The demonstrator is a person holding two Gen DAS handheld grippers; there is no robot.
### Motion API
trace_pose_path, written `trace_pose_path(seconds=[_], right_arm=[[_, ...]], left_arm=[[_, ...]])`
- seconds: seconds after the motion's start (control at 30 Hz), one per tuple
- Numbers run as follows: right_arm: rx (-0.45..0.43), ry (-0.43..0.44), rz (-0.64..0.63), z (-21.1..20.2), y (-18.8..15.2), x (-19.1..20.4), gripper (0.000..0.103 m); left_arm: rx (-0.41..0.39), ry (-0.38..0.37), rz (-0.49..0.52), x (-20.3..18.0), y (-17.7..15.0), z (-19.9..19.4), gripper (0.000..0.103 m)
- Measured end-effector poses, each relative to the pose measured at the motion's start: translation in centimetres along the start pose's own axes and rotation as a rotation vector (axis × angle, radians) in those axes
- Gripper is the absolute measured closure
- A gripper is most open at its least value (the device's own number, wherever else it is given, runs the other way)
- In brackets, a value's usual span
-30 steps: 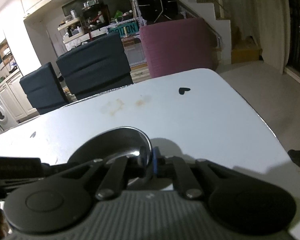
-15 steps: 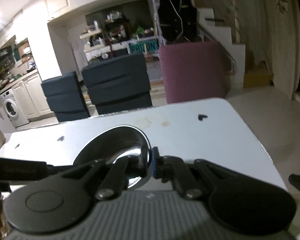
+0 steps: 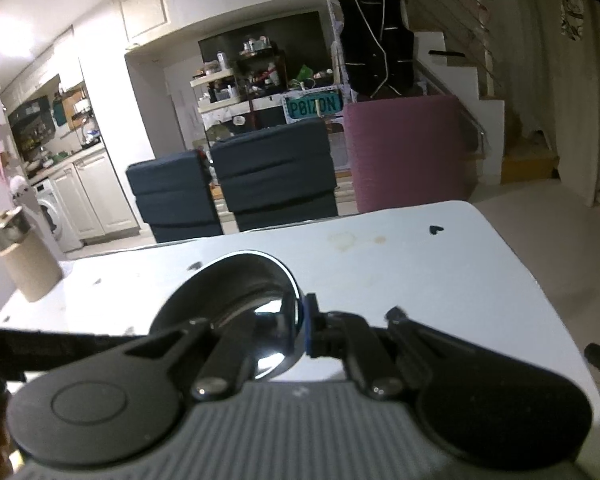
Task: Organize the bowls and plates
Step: 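Lift the round steel bowl with both grippers and carry it toward the plates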
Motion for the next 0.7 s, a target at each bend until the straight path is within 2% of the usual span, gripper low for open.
trace_pose_path(seconds=[0.33,0.53,0.7], right_arm=[[0.043,0.029,-0.025,-2.9,-4.3,3.6,0.098],[0.112,0.038,-0.055,-2.1,-6.7,4.8,0.098],[0.159,0.004,-0.097,-0.5,-7.9,5.1,0.098]], left_arm=[[0.044,0.005,-0.027,3.0,-4.7,-4.0,0.095],[0.089,-0.015,-0.097,4.8,-8.0,-3.1,0.094],[0.131,-0.015,-0.099,5.2,-9.4,-1.8,0.093]])
Point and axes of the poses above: each gripper's, at about its wrist camera, not at the fingertips, and z roughly the way its jaws point, x to its left, y to its top, the point moved 6 cm from there along z, roughly the way its jaws point, and after that the axes turned 13 degrees about z, right-handed, at the moved point
